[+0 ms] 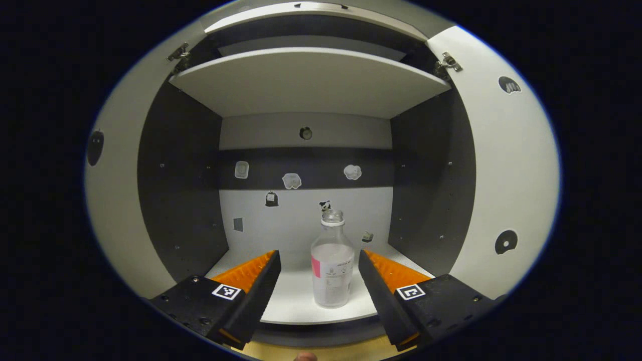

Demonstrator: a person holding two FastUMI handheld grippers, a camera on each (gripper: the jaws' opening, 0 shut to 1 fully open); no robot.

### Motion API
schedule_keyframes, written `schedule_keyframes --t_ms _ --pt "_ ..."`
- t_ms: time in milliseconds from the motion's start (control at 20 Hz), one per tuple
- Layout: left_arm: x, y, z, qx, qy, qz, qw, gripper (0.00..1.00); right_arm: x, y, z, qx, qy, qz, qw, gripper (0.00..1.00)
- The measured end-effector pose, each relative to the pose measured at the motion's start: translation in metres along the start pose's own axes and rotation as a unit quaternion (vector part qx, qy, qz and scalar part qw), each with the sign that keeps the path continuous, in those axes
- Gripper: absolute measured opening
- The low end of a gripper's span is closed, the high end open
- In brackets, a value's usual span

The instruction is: Grasp the bottle in the cabinet with the left hand and place it on the coaster, then close the right door with the right hand and the left door with the left hand.

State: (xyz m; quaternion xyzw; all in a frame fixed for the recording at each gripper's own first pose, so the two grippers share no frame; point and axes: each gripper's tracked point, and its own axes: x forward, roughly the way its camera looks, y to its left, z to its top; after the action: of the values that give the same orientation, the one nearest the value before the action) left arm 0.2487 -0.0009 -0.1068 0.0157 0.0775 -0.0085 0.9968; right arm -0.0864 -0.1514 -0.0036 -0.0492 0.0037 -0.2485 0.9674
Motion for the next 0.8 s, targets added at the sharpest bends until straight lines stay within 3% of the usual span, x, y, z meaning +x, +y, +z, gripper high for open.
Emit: schedule_keyframes --t_ms 200,500,550,600,800 --pt "0.036 -0.012 -0.021 -0.014 0.021 -0.008 1.0 0.96 0.001 -0.01 -0.007 -0.006 0.013 -0.022 1.0 0.96" --pt "0.063 -0.022 -0.023 -0.02 0.019 -0.014 1.0 0.96 -0.001 0.004 -0.016 -0.002 0.026 -0.01 1.0 0.96" --pt "0.065 -0.021 -0.025 -0.021 0.023 -0.014 0.999 0.92 -0.002 0.005 -0.016 -0.002 0.025 -0.008 1.0 0.96" --pt "0.064 -0.023 -0.026 -0.02 0.021 -0.016 0.999 0.77 -0.003 0.006 -0.016 -0.001 0.023 -0.007 1.0 0.96" --pt "0.055 -0.026 -0.024 -0.028 0.028 -0.028 0.999 0.76 -0.004 0.005 -0.017 0.003 0.025 0.002 1.0 0.96"
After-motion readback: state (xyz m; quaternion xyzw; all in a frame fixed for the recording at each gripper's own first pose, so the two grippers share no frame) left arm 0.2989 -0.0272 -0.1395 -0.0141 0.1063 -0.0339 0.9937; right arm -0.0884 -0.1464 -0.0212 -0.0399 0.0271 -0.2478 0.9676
